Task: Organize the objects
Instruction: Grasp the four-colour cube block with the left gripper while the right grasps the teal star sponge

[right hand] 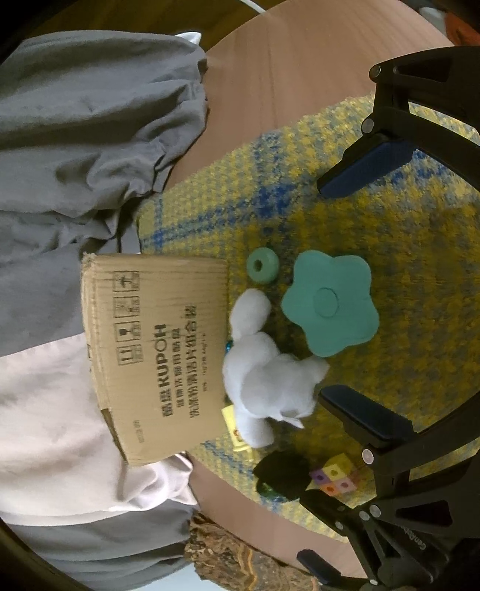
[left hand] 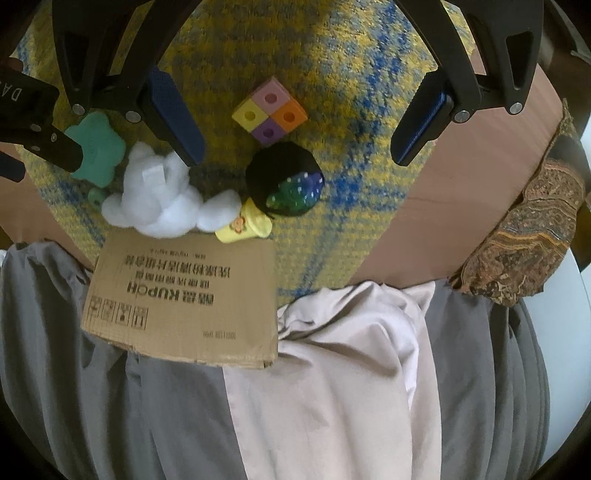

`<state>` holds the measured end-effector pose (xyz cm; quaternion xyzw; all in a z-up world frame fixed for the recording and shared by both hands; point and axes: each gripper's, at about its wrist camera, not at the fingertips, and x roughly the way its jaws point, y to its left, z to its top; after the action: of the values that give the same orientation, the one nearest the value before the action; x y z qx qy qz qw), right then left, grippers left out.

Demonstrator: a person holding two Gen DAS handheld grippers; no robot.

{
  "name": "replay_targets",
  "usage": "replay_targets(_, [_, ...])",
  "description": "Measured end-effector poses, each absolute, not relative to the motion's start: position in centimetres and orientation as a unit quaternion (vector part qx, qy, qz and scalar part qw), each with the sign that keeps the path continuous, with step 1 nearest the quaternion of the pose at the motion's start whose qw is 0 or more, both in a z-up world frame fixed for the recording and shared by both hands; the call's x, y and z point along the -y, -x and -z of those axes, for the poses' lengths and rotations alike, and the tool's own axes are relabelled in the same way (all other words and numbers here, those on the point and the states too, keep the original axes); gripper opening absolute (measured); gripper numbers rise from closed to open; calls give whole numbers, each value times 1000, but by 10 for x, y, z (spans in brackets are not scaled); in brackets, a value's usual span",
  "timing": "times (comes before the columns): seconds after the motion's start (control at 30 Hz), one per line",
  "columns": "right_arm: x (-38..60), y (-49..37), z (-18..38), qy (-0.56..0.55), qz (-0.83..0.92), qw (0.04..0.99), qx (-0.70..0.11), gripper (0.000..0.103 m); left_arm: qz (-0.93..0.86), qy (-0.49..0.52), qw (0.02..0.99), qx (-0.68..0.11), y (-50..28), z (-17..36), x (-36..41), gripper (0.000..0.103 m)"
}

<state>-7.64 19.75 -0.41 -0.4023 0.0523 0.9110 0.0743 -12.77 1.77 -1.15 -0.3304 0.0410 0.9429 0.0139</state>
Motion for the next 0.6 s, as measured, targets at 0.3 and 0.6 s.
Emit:
replay_targets(0.3, [-197,80,21,418,-904,75,-50,102,-933,357,26,-36,133,32,-19,103])
replay_targets(0.6, [-200,86,31,431,-898,75,-53,102,-924,379,35,-36,142,45,-22,103])
